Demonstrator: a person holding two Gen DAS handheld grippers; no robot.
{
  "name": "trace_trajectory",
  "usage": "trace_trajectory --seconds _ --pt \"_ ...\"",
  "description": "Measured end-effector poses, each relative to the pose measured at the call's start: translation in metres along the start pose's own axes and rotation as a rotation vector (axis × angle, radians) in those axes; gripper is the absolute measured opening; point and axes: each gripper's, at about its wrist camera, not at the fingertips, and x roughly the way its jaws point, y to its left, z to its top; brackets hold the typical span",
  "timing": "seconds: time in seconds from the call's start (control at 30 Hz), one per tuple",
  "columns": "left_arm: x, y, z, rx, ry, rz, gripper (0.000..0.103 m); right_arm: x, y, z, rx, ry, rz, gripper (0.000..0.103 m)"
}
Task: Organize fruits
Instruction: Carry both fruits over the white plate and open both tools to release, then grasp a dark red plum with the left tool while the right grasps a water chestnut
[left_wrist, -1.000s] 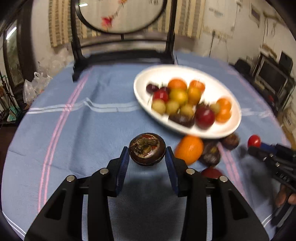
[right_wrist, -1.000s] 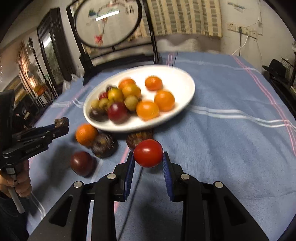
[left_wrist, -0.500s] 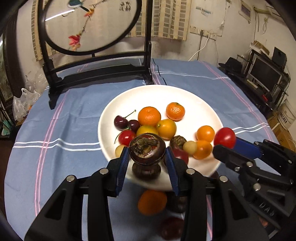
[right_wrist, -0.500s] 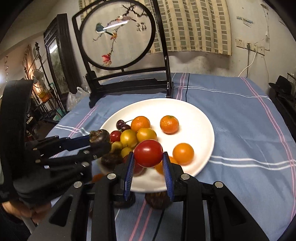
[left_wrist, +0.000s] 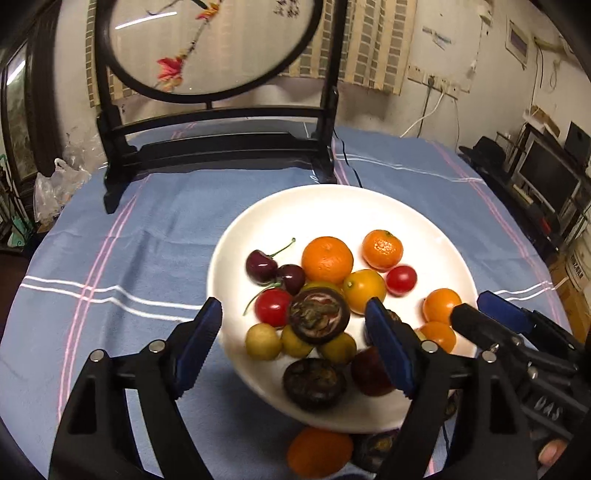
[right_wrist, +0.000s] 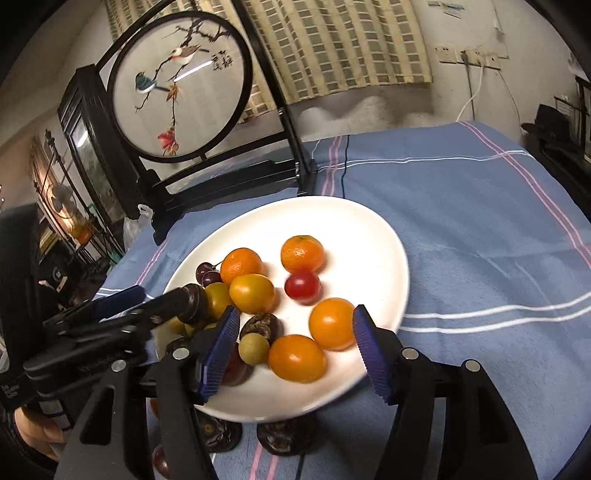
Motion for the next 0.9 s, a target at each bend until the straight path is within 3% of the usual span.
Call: trace_trajectory --seconds 0.13,0.33,0.57,0.9 --pt "-0.015 0.014 -0.009 -0.034 -0.013 0.009 0.087 -0.011 -0.005 -0.006 0.013 0.005 -0.009 0.067" --pt "-0.026 0.024 -0.033 -0.038 0.027 -0.002 0.087 -0.022 -0.001 -0.026 -0.033 0.041 -0.032 0.067" --pt "-0.036 0.020 -0.060 -0.008 0.052 -0.003 0.088 -0.027 0.001 -0.058 -0.067 0.098 -0.062 0.068" --pt "-0.049 -0.002 -0.095 0.059 0.101 -0.053 0.089 -0.035 -0.003 -0.079 -0.054 0.109 -0.088 0.072"
